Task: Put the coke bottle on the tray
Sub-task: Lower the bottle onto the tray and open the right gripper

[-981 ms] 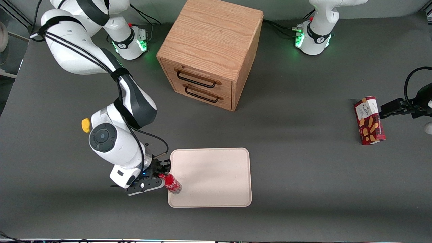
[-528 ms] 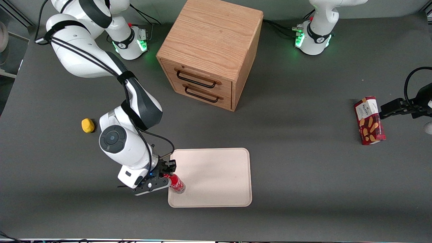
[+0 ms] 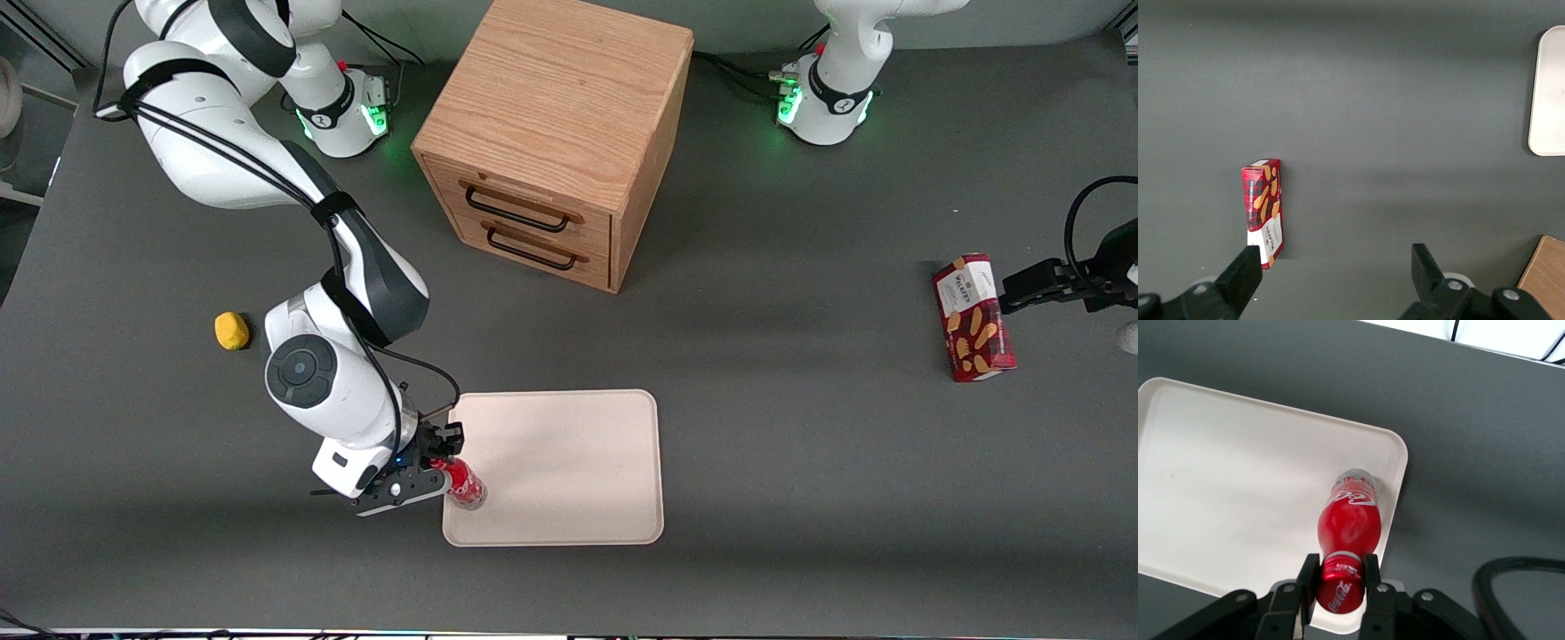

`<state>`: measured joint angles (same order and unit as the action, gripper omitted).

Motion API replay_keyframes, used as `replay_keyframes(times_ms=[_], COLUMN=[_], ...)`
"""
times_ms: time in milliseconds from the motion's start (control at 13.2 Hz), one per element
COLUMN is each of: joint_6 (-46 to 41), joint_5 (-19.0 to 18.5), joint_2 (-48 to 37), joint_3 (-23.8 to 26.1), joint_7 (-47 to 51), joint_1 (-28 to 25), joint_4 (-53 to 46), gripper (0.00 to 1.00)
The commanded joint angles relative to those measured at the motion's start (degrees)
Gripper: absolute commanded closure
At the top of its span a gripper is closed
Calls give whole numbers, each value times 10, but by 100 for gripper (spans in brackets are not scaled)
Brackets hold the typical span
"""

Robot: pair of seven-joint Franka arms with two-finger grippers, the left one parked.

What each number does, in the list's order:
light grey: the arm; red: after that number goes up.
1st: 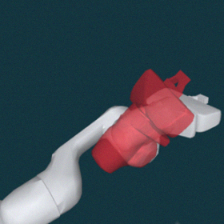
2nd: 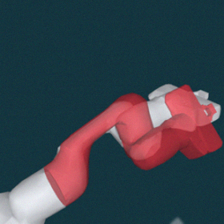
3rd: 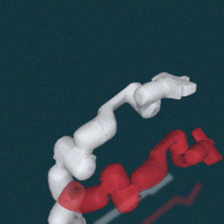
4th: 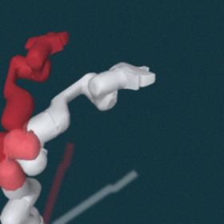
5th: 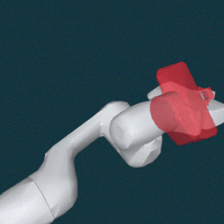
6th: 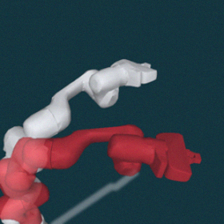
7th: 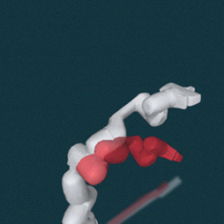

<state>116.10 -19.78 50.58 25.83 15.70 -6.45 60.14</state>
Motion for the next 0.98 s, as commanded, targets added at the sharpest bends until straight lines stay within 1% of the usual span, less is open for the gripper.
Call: replay_keyframes(times_ms=[0, 151, 302, 377, 528, 604, 679, 830, 906], joint_6=[-3, -3, -3, -2, -2, -2, -2, -2, -1], joint_5=[-23, -23, -23, -23, -22, -22, -22, -22, -21], joint_2=[6, 6, 6, 6, 6, 7, 7, 7, 7], joint_3=[4, 4, 4, 4, 4, 4, 4, 4, 4], joint_7=[15, 15, 16, 16, 16, 15, 17, 17, 16], joint_1=[-3, -2, -2, -2, -2, -2, -2, -2, -2], joint_4=[-20, -19, -19, -18, -17, -17, -16, -16, -16], gripper=[91, 84, 80, 75, 69, 65, 58, 51, 50])
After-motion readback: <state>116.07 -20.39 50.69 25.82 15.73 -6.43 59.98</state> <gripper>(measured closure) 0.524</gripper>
